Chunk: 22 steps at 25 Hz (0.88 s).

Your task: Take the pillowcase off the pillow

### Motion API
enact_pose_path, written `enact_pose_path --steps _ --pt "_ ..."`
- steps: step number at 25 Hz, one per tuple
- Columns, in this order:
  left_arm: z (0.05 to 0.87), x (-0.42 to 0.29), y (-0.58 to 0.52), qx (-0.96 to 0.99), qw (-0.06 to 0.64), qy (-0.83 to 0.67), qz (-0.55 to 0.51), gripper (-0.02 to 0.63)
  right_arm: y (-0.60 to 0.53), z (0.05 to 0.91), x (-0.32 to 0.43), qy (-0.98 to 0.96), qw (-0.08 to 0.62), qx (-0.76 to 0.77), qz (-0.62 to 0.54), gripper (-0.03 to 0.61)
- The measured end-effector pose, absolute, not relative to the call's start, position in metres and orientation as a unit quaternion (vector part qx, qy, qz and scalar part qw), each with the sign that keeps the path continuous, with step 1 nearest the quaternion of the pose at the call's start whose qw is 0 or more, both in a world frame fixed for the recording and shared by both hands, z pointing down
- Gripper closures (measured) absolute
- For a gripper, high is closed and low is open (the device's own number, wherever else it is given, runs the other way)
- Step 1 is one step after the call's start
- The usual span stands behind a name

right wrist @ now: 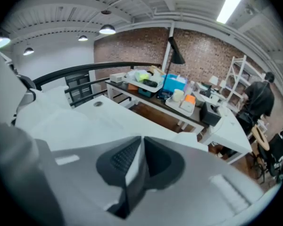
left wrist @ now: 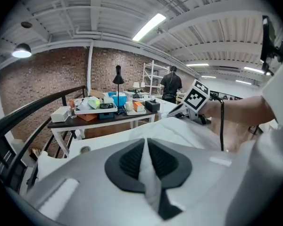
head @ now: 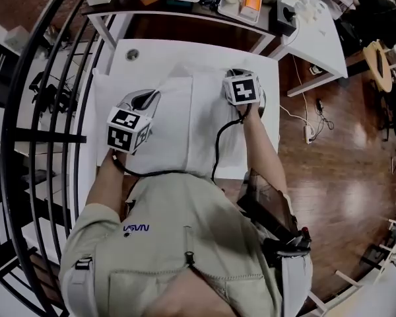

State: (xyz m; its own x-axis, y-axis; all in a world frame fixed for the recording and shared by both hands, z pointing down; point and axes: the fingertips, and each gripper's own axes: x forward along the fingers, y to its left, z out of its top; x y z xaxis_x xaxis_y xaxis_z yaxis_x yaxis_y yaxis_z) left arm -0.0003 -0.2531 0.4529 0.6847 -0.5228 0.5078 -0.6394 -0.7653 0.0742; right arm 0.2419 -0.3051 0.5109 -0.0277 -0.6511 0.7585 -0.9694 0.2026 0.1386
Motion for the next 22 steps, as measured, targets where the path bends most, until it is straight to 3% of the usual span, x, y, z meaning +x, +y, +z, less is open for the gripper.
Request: enact_pose_path --steps 7,12,15,19,22 --pt "0.447 -0.005 -0.266 0.913 0.132 -0.322 0.212 0.6 -0.287 0.493 0.305 -0.653 0.306 0.66 0.214 0.558" --pt "0.506 0.01 -0.294 0.9 0.171 -0.326 0.234 0.598 -0.278 0.527 0.313 -0.634 0.308 0.671 0.23 0.559" --pt "0.528 0.023 -0.308 0.894 0.157 -0.328 0.261 0.586 -0.283 0.537 0.311 -0.643 0.306 0.672 0.202 0.531" --pt "0.523 0.033 -0.319 0.894 0.128 -0.332 0.274 0.508 -0.285 0.52 0.308 -0.66 0.267 0.677 0.187 0.478" --pt "0.496 0.027 -0.32 0.895 0.118 -0.357 0.238 0.452 -0.28 0.481 0.301 -0.673 0.213 0.693 0.15 0.476"
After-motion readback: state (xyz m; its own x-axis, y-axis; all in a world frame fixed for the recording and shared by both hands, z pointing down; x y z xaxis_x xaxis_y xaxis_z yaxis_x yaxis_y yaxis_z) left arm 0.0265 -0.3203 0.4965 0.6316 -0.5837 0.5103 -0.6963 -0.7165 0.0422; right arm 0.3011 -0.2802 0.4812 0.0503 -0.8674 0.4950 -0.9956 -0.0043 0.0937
